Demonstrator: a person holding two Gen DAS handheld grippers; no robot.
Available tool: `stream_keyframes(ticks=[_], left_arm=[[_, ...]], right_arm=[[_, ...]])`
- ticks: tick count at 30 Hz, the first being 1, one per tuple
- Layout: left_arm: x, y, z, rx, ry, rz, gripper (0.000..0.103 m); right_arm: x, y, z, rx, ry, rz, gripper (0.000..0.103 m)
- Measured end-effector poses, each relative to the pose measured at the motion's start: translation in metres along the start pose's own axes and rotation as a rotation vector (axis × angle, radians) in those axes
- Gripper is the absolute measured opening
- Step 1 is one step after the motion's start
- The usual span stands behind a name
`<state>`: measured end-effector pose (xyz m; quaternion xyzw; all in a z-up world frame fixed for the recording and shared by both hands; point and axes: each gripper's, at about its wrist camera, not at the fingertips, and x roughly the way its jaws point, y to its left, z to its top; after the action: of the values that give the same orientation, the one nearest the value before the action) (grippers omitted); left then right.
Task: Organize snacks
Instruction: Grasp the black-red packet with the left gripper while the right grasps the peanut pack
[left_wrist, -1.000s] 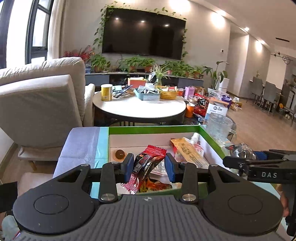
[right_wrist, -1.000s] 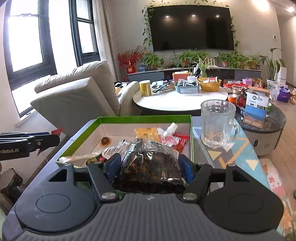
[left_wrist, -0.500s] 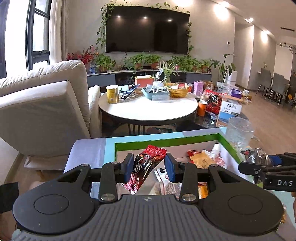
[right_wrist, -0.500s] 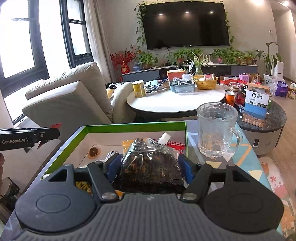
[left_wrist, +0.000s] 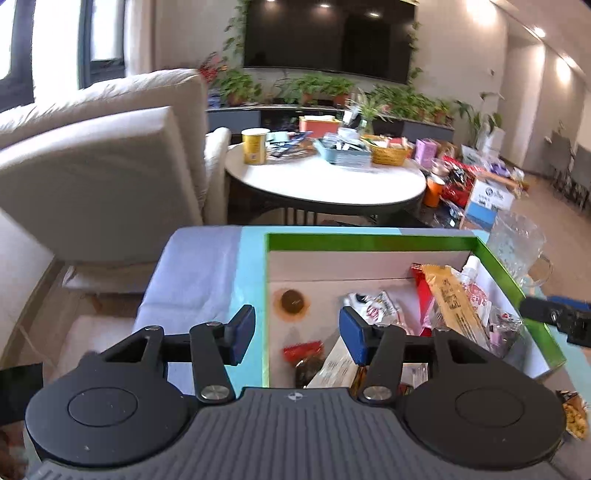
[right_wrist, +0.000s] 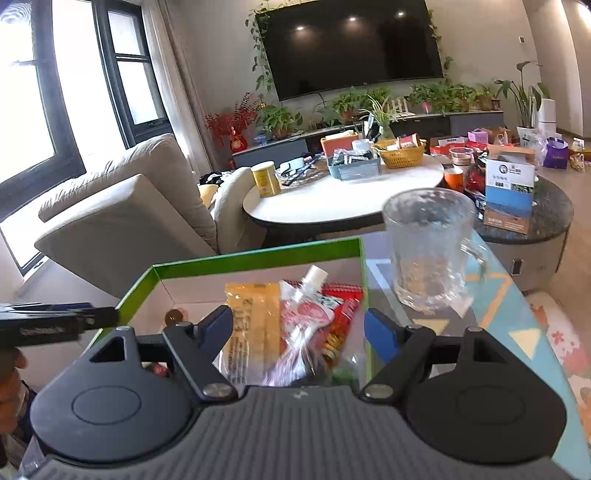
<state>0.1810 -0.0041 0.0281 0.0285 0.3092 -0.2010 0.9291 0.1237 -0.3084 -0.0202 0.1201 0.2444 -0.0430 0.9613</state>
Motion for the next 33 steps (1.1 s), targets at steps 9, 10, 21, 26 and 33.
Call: stream_keyframes(ticks=[9,10,21,26,33], left_arm=[[-0.047,0.030,-0.039,-0.044,0.056,0.041,0.054],[-0.048,0.030,-0.044,-0.042,0.075,0.040,0.054],[-0.045,0.023,-0.087,-0.044,0.209,0.032,0.054],[-0.042,0.019,-0.094,-0.039,0.245,0.048,0.054],[-0.040,0.019,-0.099,-0.058,0.258,0.053,0.054]], right_arm=[[-0.034,-0.024,-0.036,-0.071,0.030,-0.095,0.066],[-0.036,-0.026,-0.042,-0.074,0.037,-0.106,0.066],[-0.042,-0.046,-0.078,-0.093,0.158,-0.174,0.066],[-0.041,-0.049,-0.092,-0.120,0.170,-0.168,0.066],[-0.045,-0.048,-0.094,-0.103,0.138,-0.170,0.066]])
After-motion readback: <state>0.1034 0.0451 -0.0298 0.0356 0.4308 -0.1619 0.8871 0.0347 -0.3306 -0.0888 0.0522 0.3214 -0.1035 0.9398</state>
